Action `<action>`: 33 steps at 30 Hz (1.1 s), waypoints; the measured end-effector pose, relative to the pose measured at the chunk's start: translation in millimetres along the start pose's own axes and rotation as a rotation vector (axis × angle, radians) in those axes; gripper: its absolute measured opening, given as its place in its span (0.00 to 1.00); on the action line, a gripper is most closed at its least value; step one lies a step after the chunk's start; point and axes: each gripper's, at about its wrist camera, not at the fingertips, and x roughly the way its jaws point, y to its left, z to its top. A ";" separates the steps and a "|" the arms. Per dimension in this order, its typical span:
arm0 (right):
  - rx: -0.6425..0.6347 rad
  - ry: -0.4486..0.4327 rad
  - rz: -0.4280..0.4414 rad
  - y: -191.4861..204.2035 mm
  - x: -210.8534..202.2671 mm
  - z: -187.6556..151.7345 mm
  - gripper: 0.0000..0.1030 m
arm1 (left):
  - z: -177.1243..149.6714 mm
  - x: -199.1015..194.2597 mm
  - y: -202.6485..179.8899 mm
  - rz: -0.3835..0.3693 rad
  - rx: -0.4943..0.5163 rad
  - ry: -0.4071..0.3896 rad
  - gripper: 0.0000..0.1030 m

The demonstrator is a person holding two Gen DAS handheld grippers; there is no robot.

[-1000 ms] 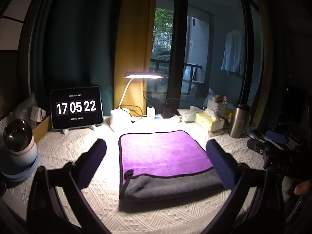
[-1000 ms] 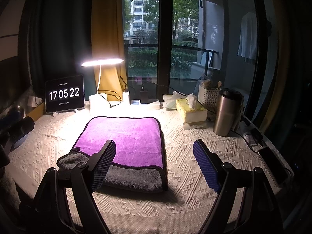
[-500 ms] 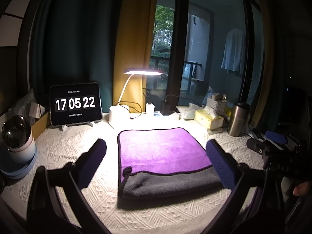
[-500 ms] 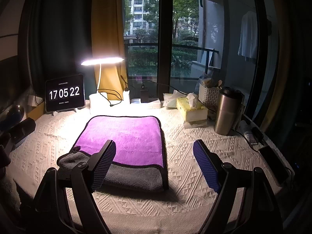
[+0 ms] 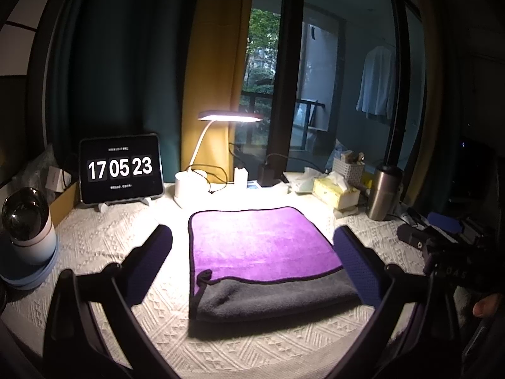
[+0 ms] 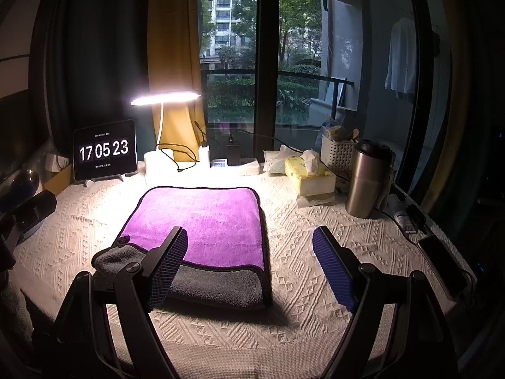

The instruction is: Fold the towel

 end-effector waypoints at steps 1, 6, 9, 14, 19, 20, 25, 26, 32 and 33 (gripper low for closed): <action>0.000 0.000 0.000 0.1 0.1 0.1 0.82 | 0.9 0.7 0.5 -0.002 0.000 0.000 1.00; 0.000 0.001 -0.001 0.4 0.8 -0.3 0.82 | 1.0 0.8 1.5 -0.009 -0.004 -0.002 0.99; 0.000 0.001 -0.001 -0.2 0.7 0.5 0.82 | 1.5 1.0 2.0 -0.013 -0.006 0.001 0.99; 0.001 0.004 0.001 -0.4 1.5 -0.8 0.82 | 2.8 1.5 1.4 -0.018 -0.007 0.003 0.99; 0.003 0.011 0.002 -3.6 5.8 -4.0 0.82 | 3.7 4.9 1.5 -0.014 -0.009 0.009 0.99; 0.004 0.013 0.001 -4.1 6.6 -4.5 0.82 | 4.2 6.6 2.8 -0.014 -0.009 0.012 0.99; 0.003 0.028 0.004 -7.3 14.3 -3.0 0.82 | 4.6 17.0 4.3 -0.006 -0.003 0.029 0.99; 0.002 0.032 0.004 -8.3 16.6 -3.1 0.82 | 4.4 19.8 4.4 -0.003 0.000 0.036 0.99; -0.006 0.063 -0.003 -19.0 35.4 -8.1 0.80 | -5.6 47.5 12.3 0.020 0.022 0.114 0.99; -0.008 0.072 -0.005 -20.9 39.7 -9.1 0.75 | -9.2 54.3 13.1 0.027 0.031 0.135 0.99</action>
